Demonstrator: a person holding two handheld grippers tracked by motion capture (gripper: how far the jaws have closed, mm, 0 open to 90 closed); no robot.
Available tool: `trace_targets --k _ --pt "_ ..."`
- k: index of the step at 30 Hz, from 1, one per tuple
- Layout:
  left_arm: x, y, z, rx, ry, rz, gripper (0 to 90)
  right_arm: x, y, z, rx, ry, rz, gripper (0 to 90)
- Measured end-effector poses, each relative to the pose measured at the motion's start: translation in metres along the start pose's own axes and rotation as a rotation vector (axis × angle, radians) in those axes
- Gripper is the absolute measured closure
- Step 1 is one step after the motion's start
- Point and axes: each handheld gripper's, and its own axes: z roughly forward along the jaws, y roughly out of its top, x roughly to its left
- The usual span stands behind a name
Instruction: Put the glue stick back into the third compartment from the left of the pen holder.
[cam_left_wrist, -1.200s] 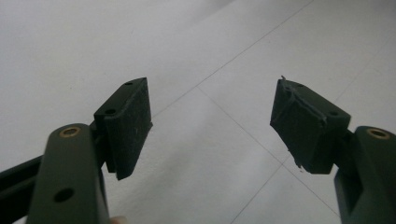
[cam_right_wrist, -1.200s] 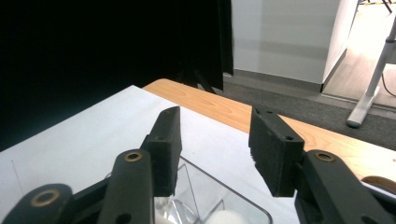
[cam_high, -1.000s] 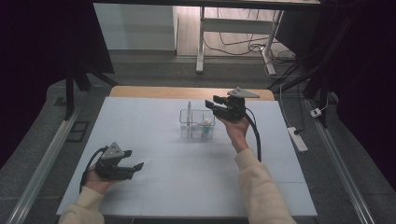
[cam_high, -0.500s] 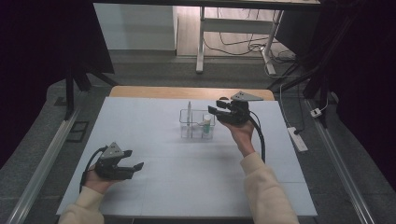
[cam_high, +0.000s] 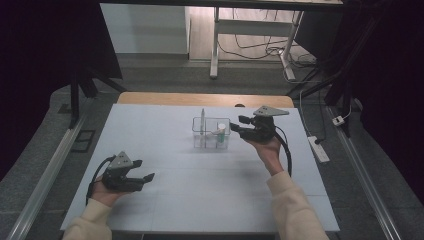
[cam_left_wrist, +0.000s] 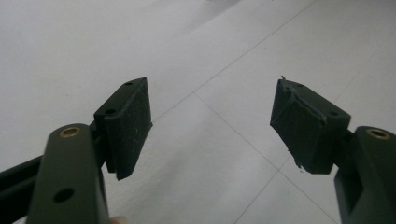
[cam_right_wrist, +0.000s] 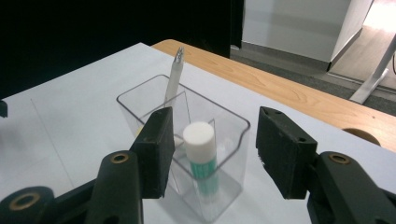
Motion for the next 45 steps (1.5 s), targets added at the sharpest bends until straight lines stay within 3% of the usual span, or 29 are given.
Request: trace_targets --k 11,19,34,38,45 --pt "-0.002 0.000 -0.002 -0.006 -0.002 0.009 29.0 0.001 -0.018 -0.033 0.034 -0.031 -0.015 44.6" --pt "-0.003 0.000 -0.002 -0.003 0.000 0.012 29.0 0.005 -0.042 -0.057 0.070 -0.028 -0.032 44.2" --pt "-0.005 0.000 0.000 0.005 0.008 0.010 28.7 -0.002 -0.089 -0.099 0.138 -0.054 -0.031 43.4" --pt "-0.005 0.000 0.000 0.007 0.010 0.009 28.7 -0.005 -0.099 -0.107 0.146 -0.064 -0.017 43.3" --pt "-0.005 0.000 0.000 0.007 0.013 0.008 28.7 -0.010 -0.112 -0.113 0.181 -0.078 -0.034 42.6"
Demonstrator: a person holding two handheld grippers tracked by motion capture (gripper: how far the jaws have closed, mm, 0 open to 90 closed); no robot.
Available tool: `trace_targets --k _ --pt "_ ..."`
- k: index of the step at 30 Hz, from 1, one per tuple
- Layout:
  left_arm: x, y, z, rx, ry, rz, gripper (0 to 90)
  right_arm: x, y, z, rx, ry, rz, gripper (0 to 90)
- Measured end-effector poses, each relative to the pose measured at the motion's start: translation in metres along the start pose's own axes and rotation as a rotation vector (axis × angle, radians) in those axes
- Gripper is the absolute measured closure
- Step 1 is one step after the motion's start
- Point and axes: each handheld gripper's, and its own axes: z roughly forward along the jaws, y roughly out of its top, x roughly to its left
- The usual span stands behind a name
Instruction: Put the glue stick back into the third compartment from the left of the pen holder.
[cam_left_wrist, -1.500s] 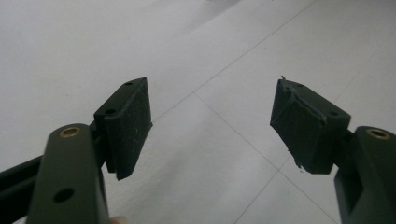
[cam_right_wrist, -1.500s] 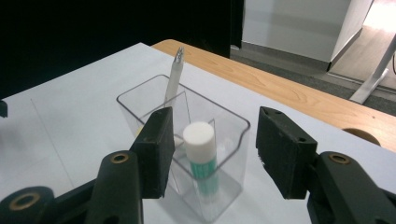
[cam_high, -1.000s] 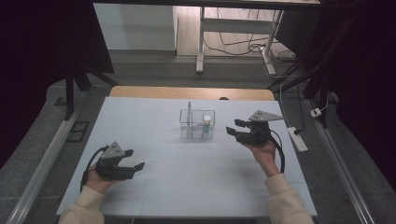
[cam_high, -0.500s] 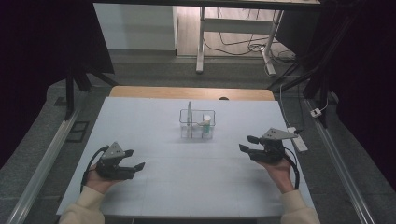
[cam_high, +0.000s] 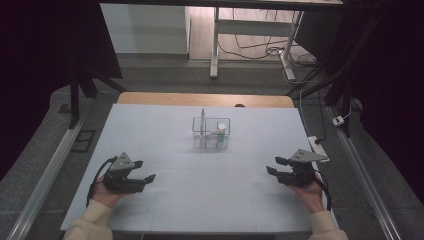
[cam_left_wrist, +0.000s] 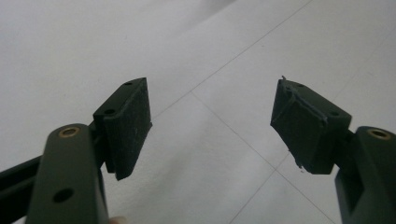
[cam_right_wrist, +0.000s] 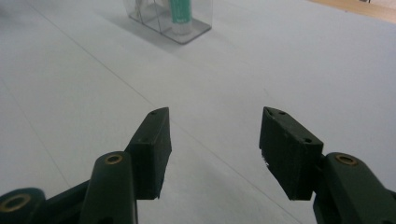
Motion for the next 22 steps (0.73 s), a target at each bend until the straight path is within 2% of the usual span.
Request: trace_targets --k 4,22 --pt "-0.0003 0.0000 0.0005 0.002 -0.002 0.004 28.7 -0.0029 -0.0038 0.0008 0.016 -0.009 -0.001 42.1" --pt "-0.0004 -0.0005 -0.0001 0.004 0.000 0.007 28.7 -0.0033 -0.0041 0.0011 0.014 -0.001 0.004 41.5"
